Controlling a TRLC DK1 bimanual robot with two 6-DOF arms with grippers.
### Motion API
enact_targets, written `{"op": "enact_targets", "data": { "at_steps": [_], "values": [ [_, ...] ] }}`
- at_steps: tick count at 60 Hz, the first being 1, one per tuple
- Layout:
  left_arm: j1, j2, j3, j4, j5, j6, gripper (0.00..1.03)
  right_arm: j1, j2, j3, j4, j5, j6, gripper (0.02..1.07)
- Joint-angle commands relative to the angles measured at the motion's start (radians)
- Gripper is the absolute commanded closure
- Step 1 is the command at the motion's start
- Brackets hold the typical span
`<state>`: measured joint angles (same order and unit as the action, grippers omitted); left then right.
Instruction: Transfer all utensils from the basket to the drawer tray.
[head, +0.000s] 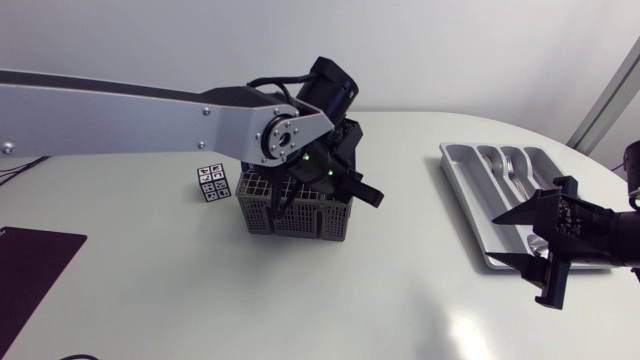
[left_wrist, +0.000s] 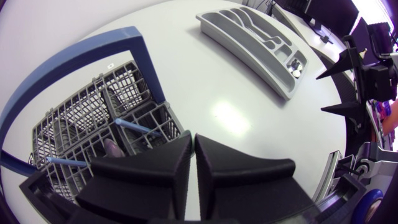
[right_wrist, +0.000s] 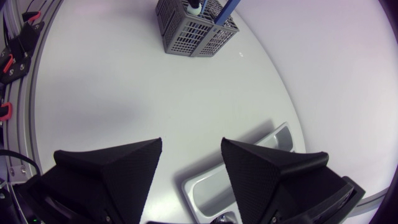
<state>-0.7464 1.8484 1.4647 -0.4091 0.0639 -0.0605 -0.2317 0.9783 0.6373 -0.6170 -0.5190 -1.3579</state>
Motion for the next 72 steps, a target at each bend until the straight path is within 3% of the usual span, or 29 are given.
{"op": "enact_targets", "data": {
  "at_steps": [1,28,35,59,72],
  "values": [
    [0.024,-0.028,-0.032,0.007,0.036,-0.024,0.98,0.026,-0.016,-0.024,0.014,0.010,0.049,0.37],
    [0.094,-0.160,-0.033,-0.002,0.215,-0.067,0.98,0.167,-0.033,0.015,0.036,0.019,0.230,0.34],
    [0.105,-0.202,-0.029,-0.020,0.238,-0.071,0.98,0.190,-0.030,0.036,0.057,0.025,0.310,0.19],
    [0.136,-0.316,-0.041,-0.060,0.366,-0.082,0.98,0.379,-0.009,0.131,0.057,0.027,0.563,0.19],
    [0.140,-0.324,-0.056,-0.109,0.493,-0.045,0.98,0.474,0.043,0.176,0.057,-0.016,0.657,0.19]
  ]
}}
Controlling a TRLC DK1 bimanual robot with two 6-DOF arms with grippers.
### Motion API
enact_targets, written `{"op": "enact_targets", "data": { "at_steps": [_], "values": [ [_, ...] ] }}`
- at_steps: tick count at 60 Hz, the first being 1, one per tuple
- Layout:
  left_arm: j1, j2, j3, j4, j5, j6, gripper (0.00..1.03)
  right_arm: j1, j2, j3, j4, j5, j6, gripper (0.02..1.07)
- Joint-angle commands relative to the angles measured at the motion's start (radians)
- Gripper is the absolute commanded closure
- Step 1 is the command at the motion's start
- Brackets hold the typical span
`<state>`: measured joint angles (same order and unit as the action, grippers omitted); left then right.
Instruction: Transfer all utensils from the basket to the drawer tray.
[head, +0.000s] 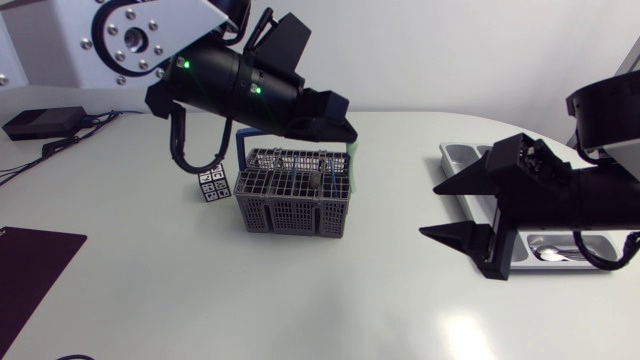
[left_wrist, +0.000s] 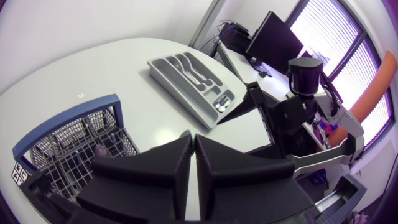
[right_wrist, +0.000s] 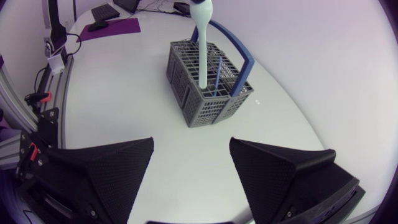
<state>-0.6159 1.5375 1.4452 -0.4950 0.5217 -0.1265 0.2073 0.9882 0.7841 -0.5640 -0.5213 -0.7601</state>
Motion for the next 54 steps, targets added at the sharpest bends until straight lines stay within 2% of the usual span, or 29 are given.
{"op": "enact_targets", "data": {
  "at_steps": [1,10,21,30,35,43,54],
  "values": [
    [0.010,-0.014,-0.039,-0.031,0.047,0.027,0.98,0.040,0.036,0.030,0.004,-0.017,0.065,0.19],
    [-0.001,-0.016,-0.048,-0.083,0.120,0.073,0.98,0.092,0.067,0.052,0.006,-0.052,0.110,0.19],
    [-0.051,-0.030,-0.072,-0.129,0.150,0.130,0.98,0.158,0.083,0.049,0.029,-0.080,0.151,0.20],
    [-0.096,-0.040,-0.086,-0.151,0.176,0.156,0.98,0.208,0.086,0.040,0.033,-0.118,0.165,0.33],
    [-0.117,-0.045,-0.091,-0.159,0.176,0.166,0.98,0.230,0.086,0.037,0.036,-0.123,0.166,0.45],
    [-0.122,-0.051,-0.092,-0.159,0.176,0.166,0.98,0.244,0.084,0.033,0.032,-0.134,0.165,0.63],
    [-0.123,-0.057,-0.095,-0.160,0.184,0.166,0.98,0.247,0.078,0.020,0.030,-0.157,0.163,0.83]
  ]
}}
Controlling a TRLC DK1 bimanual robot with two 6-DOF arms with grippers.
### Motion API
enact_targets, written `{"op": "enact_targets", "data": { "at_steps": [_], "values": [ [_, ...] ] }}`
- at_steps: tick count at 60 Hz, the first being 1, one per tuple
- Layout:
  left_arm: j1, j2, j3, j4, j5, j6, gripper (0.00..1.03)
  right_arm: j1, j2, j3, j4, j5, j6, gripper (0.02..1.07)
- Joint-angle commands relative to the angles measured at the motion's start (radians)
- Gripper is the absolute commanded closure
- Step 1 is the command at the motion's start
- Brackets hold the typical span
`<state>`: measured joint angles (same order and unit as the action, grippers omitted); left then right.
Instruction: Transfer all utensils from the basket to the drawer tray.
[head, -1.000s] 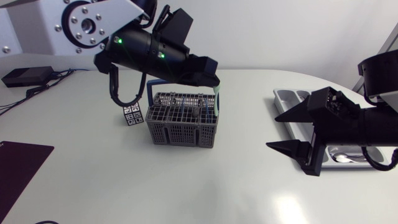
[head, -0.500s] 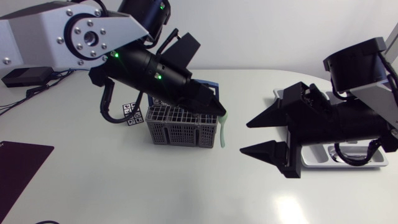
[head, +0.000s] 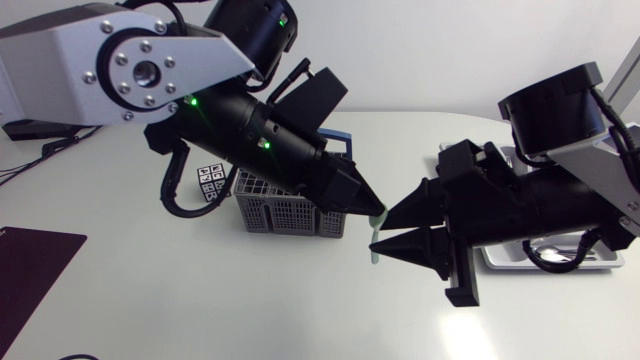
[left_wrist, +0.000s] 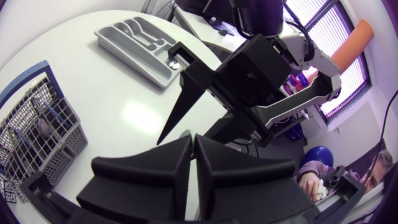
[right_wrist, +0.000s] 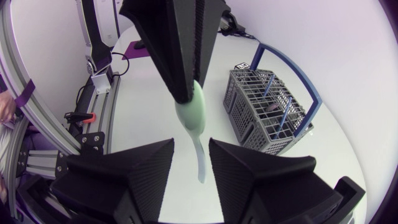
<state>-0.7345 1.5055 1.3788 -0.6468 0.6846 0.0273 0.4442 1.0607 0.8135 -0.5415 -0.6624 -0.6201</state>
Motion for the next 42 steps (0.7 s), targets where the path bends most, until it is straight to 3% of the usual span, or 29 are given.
{"op": "enact_targets", "data": {
  "at_steps": [1,20,29,38,42],
  "values": [
    [-0.005,-0.025,-0.029,-0.008,0.023,0.013,0.98,0.011,0.005,-0.010,0.006,-0.016,0.023,0.83],
    [-0.005,-0.034,-0.037,-0.008,0.033,0.011,0.98,0.017,0.025,-0.008,0.003,-0.026,0.030,1.00],
    [0.000,-0.042,-0.032,-0.008,0.033,0.006,0.97,0.011,0.016,-0.016,0.002,-0.026,0.030,1.01],
    [0.000,-0.042,-0.024,-0.008,0.033,0.002,0.73,0.016,0.012,-0.019,-0.008,-0.025,0.030,1.01],
    [0.001,-0.042,-0.015,-0.008,0.033,0.000,0.52,0.017,0.010,-0.022,-0.012,-0.017,0.030,1.01]
  ]
}}
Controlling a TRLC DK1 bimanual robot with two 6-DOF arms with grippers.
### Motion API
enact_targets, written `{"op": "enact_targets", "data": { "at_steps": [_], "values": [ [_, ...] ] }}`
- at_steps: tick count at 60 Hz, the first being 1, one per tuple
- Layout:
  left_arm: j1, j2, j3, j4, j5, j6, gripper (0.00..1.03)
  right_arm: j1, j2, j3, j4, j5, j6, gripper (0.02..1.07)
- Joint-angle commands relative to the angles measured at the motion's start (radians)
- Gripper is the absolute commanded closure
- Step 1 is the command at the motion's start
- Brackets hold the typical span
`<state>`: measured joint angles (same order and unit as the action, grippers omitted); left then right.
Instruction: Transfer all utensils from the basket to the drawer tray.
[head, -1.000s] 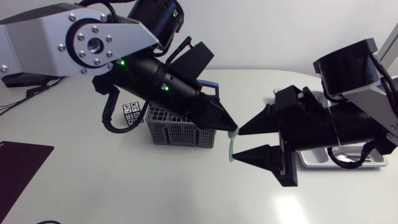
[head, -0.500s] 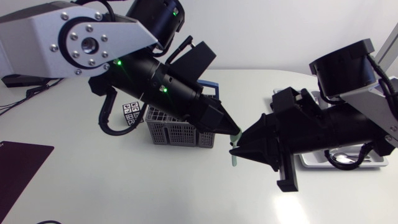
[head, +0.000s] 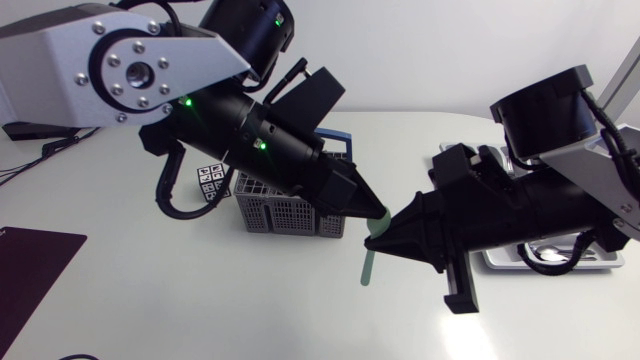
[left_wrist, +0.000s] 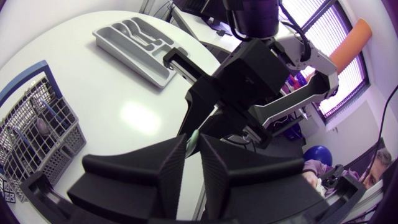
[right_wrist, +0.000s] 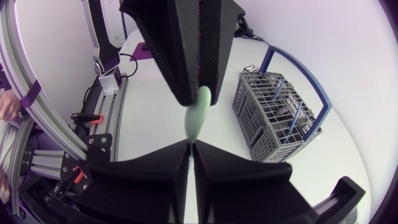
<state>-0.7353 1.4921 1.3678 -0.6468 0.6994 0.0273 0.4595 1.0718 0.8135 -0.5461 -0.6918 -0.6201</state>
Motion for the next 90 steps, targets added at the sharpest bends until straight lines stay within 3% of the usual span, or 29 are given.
{"op": "enact_targets", "data": {
  "at_steps": [1,6,12,26,40,47,65,78,90],
  "values": [
    [0.004,-0.029,-0.001,-0.008,0.018,0.000,0.47,0.002,-0.001,-0.022,-0.011,0.014,0.028,1.01],
    [0.010,-0.030,0.017,-0.008,0.018,-0.006,0.34,0.001,-0.006,-0.028,-0.021,0.026,0.020,1.01],
    [0.034,-0.032,0.040,-0.005,0.018,-0.013,0.29,-0.010,-0.007,-0.037,-0.049,0.048,-0.009,1.01],
    [0.151,-0.036,0.057,0.016,0.002,-0.013,0.29,-0.216,-0.032,-0.068,-0.101,0.123,-0.156,1.01],
    [0.255,-0.030,0.011,0.047,-0.109,0.006,0.29,-0.527,-0.012,-0.076,-0.089,0.230,-0.362,1.01],
    [0.269,-0.030,-0.032,0.068,-0.207,0.040,0.29,-0.656,0.011,-0.106,0.012,0.319,-0.452,1.01],
    [0.307,-0.044,-0.124,0.093,-0.291,0.111,0.29,-0.960,0.189,-0.135,0.298,0.388,-0.659,1.00],
    [0.307,-0.058,-0.157,0.118,-0.328,0.125,0.29,-1.053,0.363,-0.142,0.523,0.442,-0.734,1.00],
    [0.307,-0.066,-0.194,0.141,-0.342,0.131,0.29,-1.075,0.432,-0.155,0.601,0.480,-0.767,0.99]
  ]
}}
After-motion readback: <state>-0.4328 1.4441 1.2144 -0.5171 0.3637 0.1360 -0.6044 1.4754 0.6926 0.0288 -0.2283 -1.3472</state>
